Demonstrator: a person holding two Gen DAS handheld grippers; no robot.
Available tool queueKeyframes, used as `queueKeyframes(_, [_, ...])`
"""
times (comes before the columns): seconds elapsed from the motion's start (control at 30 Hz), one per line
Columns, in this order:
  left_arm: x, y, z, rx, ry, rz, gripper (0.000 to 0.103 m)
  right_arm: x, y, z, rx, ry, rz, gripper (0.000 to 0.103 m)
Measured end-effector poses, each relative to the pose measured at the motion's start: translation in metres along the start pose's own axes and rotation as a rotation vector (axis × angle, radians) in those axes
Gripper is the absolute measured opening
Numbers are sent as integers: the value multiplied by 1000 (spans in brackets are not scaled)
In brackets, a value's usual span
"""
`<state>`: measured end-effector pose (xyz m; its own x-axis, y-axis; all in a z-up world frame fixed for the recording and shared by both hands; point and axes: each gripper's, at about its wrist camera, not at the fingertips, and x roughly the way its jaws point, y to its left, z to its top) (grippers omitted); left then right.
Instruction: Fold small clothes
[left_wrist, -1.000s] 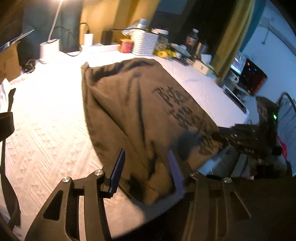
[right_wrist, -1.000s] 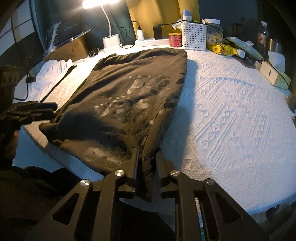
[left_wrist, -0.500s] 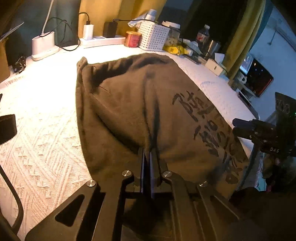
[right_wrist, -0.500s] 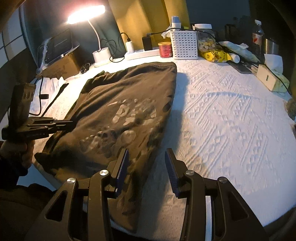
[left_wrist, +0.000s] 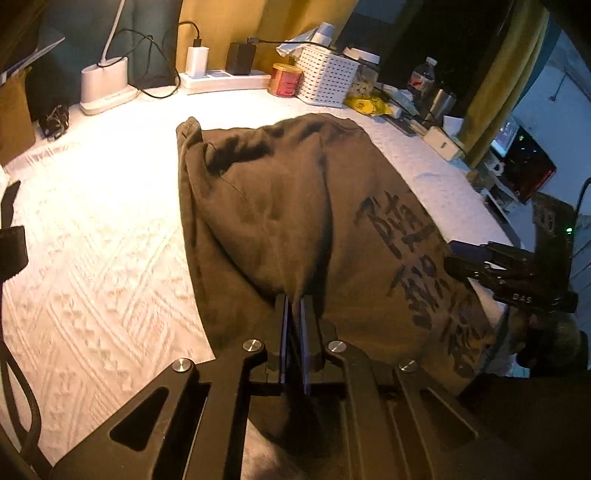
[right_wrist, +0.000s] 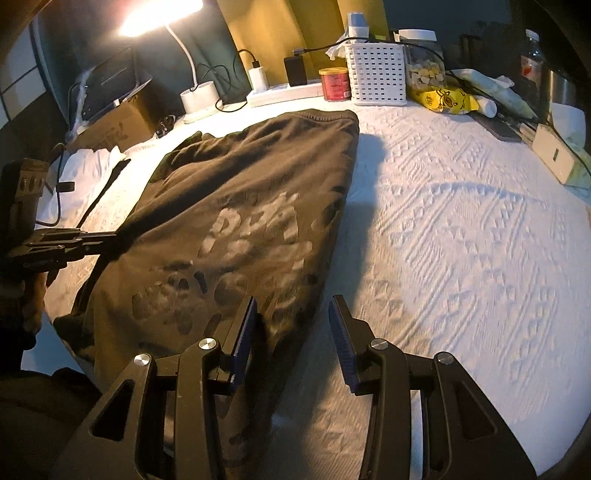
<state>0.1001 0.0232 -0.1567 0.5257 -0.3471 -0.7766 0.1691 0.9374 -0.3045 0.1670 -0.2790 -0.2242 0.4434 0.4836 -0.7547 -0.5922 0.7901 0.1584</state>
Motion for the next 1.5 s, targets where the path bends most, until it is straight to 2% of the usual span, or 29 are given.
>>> queueKeyframes(0.1, [5,4,11,-27,-5,22,8,3,-1,11,-12,-4,7,43])
queueKeyframes(0.13, [6,5,15,-31,-13,30,11,3,-2,13,-13,-5,9,43])
queueKeyframes(0.23, [9,11,28,-39,-45,85,48,9,-7,22,-11,-3,10,43])
queueKeyframes(0.53, [34,22,78,20,-92,176,50,28,-22,58,-12,-17,10,43])
queueKeyframes(0.7, [44,13,92,134,-112,206,50,37,-31,76,-7,-26,8,43])
queueKeyframes(0.8, [55,9,95,204,-95,216,50,41,-35,84,-7,-30,11,43])
queueKeyframes(0.87, [63,10,95,230,-84,224,48,44,-40,88,-5,-31,11,43])
queueKeyframes(0.9, [68,12,95,237,-74,219,42,46,-41,89,-3,-31,12,43])
queueKeyframes(0.93, [72,15,95,235,-62,218,20,48,-43,90,0,-29,12,43])
queueKeyframes(0.97, [74,17,96,231,-67,241,5,51,-45,92,3,-27,11,43])
queueKeyframes(1.03, [71,25,102,200,-70,220,3,55,-49,94,10,-26,12,43])
queueKeyframes(1.17, [56,42,112,164,-110,239,3,61,-55,100,26,-30,17,43])
queueKeyframes(1.3, [63,53,112,130,-93,237,3,69,-57,109,32,-33,22,43])
queueKeyframes(1.5, [63,60,111,48,-75,192,5,85,-61,120,58,-16,22,43])
